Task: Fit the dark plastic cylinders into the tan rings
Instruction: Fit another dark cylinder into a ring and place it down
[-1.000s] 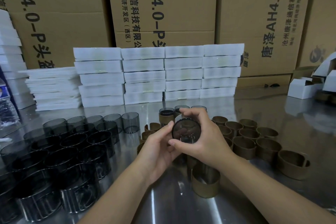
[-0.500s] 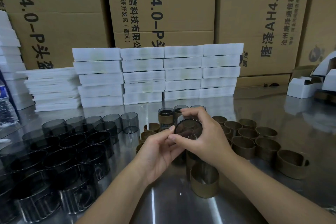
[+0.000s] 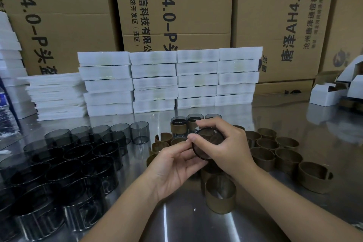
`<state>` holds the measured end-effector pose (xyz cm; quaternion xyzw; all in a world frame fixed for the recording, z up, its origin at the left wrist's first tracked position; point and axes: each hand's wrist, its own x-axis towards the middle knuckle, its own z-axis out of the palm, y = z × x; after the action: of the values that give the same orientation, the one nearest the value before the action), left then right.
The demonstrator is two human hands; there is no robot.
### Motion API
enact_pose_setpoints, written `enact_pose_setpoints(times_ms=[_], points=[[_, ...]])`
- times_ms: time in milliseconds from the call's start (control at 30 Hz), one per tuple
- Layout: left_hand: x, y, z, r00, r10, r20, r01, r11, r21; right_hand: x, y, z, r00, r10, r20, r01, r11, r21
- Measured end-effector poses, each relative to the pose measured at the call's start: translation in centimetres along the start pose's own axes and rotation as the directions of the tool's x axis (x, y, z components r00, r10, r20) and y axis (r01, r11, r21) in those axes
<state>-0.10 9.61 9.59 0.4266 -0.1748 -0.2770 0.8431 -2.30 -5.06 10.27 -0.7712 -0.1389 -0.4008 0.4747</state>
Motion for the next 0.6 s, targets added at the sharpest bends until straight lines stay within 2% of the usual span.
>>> enact_pose_setpoints(times_ms=[233,600], points=[[0.05,-0.03,-0.09,1.000,-0.019,-0.004,0.019,0.998,0.056,0.24,0.42,0.38,0.998,0.000,-0.056,0.002,0.999,0.037],[-0.04,-0.33,-0.05,1.000,0.029,0.007,-0.030,0.989,0.146,0.32,0.60,0.16,0.999,-0.035,-0.038,0.035,0.999,-0.007]])
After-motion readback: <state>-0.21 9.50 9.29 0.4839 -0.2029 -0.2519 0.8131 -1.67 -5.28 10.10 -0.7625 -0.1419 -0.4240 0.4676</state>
